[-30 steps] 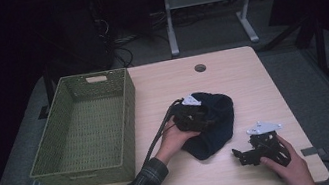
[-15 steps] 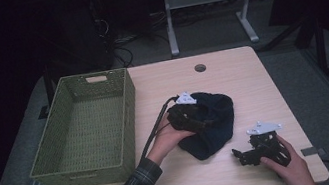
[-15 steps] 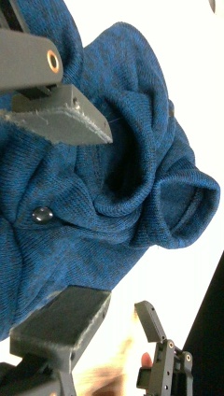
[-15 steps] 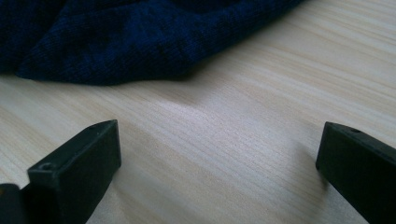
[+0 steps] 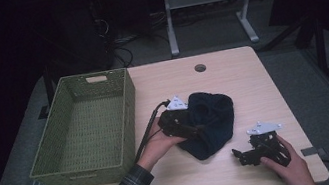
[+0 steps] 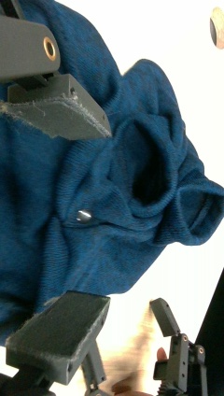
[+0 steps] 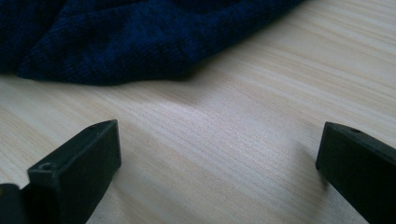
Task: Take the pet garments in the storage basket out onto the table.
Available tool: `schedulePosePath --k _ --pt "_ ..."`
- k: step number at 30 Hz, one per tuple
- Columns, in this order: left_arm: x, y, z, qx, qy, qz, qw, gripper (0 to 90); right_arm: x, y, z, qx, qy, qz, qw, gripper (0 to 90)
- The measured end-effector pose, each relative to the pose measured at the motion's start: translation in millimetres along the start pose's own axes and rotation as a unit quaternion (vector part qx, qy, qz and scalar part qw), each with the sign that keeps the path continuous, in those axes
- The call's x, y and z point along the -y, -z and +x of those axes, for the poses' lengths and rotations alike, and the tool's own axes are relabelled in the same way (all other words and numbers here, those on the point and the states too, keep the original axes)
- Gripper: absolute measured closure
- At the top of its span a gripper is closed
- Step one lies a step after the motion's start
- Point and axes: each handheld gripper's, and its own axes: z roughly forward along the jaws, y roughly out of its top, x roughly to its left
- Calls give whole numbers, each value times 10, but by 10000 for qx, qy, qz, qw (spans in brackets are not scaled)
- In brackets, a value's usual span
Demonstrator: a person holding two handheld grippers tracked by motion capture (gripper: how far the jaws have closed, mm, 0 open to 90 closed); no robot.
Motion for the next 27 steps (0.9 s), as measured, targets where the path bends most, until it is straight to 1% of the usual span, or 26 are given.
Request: schedulePosePath --k 5,10,12,14,16,19,22,25,27 --pt "91 118 -13 -86 -3 17 10000 146 0 0 0 0 -2 -1 10000 0" --pt "188 194 -50 -199 -5 116 9997 145 0 -1 0 0 2 -3 10000 0" --pt "219 203 -62 -227 -16 117 9997 145 0 0 0 0 -1 -2 10000 0" --pt "263 223 -71 -276 -44 187 9994 144 0 0 0 1 -1 -1 10000 0" --pt "324 243 -83 -297 9 227 9993 144 0 0 0 0 -4 1 10000 0" --pt "370 269 -97 -325 6 275 9991 144 0 0 1 0 -4 -1 10000 0" --pt "436 299 -129 -410 -6 356 9985 144 0 0 1 0 -5 -1 10000 0" --pt "507 311 -154 -493 97 435 9978 144 0 0 0 -1 -1 -1 10000 0" --pt "551 313 -174 -565 65 497 9971 144 0 0 0 0 -4 0 10000 0"
